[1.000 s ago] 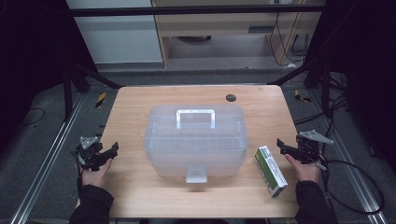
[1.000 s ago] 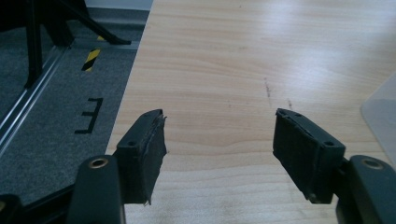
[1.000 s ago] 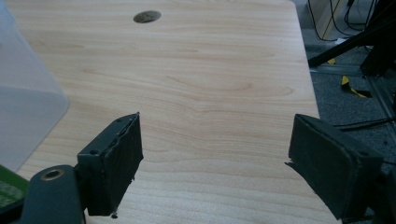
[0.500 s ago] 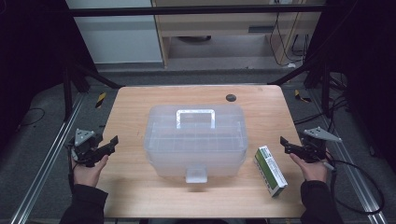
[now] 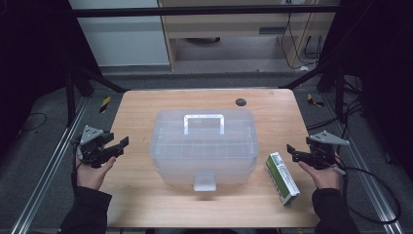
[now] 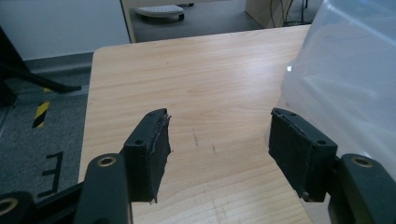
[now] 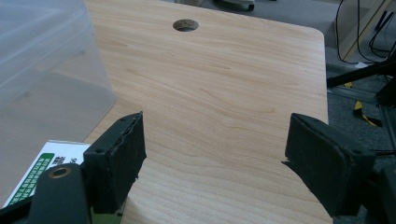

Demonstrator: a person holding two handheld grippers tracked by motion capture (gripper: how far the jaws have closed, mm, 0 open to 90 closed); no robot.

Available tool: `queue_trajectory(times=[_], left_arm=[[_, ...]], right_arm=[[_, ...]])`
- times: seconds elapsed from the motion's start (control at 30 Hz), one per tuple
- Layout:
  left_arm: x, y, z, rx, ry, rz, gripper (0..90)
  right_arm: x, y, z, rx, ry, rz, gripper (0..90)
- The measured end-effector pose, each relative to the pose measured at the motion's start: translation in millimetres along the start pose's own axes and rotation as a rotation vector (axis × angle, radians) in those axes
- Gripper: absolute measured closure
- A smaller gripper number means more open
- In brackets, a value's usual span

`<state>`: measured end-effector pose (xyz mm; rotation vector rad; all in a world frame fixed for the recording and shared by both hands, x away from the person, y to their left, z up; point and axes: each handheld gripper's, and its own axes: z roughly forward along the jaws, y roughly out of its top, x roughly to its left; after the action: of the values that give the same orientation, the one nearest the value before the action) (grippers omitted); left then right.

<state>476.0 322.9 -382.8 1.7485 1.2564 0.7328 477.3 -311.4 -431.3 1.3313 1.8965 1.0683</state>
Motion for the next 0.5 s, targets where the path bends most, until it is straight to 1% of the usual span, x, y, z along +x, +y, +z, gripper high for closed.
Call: queue_trajectory(times=[0.13, 0.37, 0.5], left_arm=[[-3.5, 14.8, -2.1, 0.001, -0.008, 0.047, 36.7], [-12.5, 41.9, -3.8, -0.013, -0.032, 0.114, 35.6], [-18.7, 50.8, -3.9, -0.023, -0.041, 0.146, 34.5]], right_arm=[[1.2, 0.7, -0.5, 0.006, 0.005, -0.014, 20.2], [3.2, -0.1, 0.8, 0.010, 0.005, -0.014, 20.2], [5.3, -1.4, 1.6, 0.017, 0.003, -0.025, 20.1]])
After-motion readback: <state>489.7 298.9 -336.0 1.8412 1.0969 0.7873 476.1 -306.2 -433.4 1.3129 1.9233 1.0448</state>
